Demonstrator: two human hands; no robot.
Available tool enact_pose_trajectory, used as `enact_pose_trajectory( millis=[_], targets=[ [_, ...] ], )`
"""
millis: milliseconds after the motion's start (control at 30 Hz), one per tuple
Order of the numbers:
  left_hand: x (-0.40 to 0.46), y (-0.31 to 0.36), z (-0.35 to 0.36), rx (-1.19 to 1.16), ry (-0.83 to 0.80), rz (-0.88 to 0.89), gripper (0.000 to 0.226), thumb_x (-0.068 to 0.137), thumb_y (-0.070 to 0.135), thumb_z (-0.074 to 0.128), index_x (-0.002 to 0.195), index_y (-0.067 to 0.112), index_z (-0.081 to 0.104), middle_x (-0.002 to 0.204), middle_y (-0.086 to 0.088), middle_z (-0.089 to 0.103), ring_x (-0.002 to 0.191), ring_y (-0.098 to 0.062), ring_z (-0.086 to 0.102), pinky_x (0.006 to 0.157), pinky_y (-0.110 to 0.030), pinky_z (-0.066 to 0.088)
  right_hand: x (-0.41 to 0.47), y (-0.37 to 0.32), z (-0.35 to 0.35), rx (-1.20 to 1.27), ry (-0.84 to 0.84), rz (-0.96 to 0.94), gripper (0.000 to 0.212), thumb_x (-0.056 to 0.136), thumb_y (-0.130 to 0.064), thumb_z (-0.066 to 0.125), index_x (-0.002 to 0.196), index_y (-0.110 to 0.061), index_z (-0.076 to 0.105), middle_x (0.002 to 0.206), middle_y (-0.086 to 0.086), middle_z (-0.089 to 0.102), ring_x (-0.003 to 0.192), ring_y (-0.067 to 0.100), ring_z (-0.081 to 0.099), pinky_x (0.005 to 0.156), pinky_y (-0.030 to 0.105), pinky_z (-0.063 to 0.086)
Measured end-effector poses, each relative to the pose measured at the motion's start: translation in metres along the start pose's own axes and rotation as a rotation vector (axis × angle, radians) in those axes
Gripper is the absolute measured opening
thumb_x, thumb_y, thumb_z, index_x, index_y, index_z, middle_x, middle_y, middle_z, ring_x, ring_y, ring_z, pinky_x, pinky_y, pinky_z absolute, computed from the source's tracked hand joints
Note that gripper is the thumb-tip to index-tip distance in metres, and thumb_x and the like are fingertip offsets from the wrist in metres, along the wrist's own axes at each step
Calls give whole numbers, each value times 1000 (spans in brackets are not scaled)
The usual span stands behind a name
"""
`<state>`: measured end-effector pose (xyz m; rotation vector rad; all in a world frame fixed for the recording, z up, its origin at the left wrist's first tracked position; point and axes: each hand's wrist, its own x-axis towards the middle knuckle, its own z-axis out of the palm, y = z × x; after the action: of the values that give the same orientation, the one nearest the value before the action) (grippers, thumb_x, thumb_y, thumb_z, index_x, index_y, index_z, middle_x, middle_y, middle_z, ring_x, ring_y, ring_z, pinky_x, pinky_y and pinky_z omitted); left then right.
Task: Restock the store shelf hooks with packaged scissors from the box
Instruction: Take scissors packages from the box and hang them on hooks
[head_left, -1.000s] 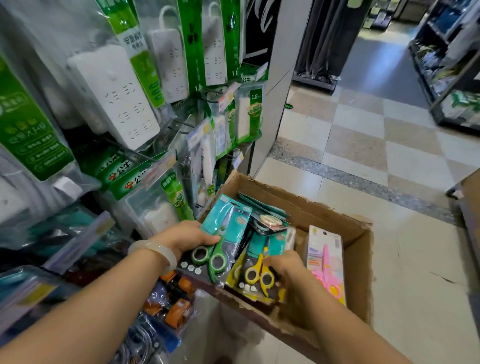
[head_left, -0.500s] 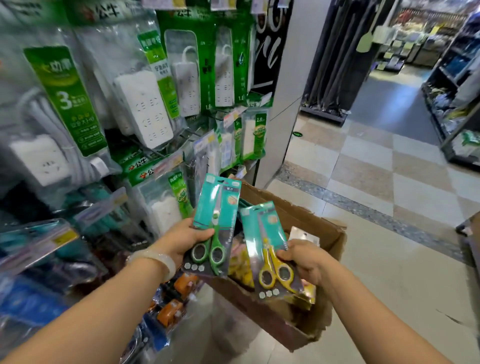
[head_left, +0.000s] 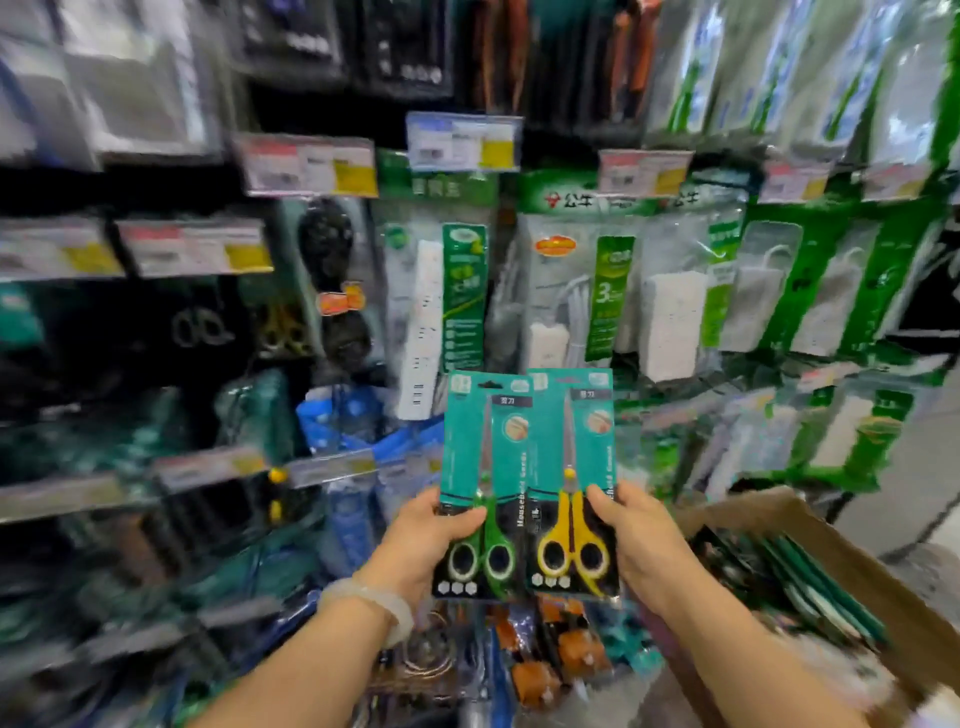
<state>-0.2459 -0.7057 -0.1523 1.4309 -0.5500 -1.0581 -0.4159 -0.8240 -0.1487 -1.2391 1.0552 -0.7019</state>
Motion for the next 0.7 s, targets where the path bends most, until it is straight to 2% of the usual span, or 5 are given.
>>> enact_pose_trajectory(
  millis=[200, 300, 467, 567, 700],
  targets=[
    [-40, 13, -107, 90, 245, 49, 15, 83, 2, 67, 93, 13, 67, 98, -10, 73, 89, -21, 68, 84, -33, 54, -6, 4, 126, -16, -226, -7, 11, 92, -12, 55, 94, -5, 63, 94, 17, 72, 91, 33, 66, 90, 52, 49],
    [-56, 20, -149, 79, 324, 66, 19, 85, 2, 63, 104, 7, 65, 103, -11, 72, 97, -25, 67, 86, -36, 52, -8, 6, 178, -44, -278, -27, 10, 91, -14, 57, 91, -7, 64, 98, 20, 70, 95, 36, 65, 93, 55, 47],
    [-68, 38, -215, -28, 420, 104, 22, 86, -4, 59, 106, 5, 64, 100, -12, 72, 94, -28, 67, 77, -33, 53, 7, 14, 250, -88, -330, -117, 45, 77, -41, 63, 97, 0, 56, 109, 34, 55, 92, 45, 60, 93, 64, 41],
    [-69, 54, -244, -19, 405, 140, 20, 86, -5, 58, 102, 6, 63, 100, -12, 71, 92, -26, 65, 77, -29, 51, -5, -12, 280, -46, -308, -108, 28, 88, -34, 60, 104, -11, 61, 114, 18, 64, 106, 33, 60, 97, 54, 45],
    [-61, 71, -265, -15, 363, 191, 21, 87, -2, 59, 105, 8, 63, 99, -8, 72, 95, -24, 66, 79, -31, 51, -4, -46, 304, -28, -251, -235, 11, 92, -23, 56, 85, -19, 63, 96, 11, 69, 90, 26, 62, 85, 45, 49]
  ],
)
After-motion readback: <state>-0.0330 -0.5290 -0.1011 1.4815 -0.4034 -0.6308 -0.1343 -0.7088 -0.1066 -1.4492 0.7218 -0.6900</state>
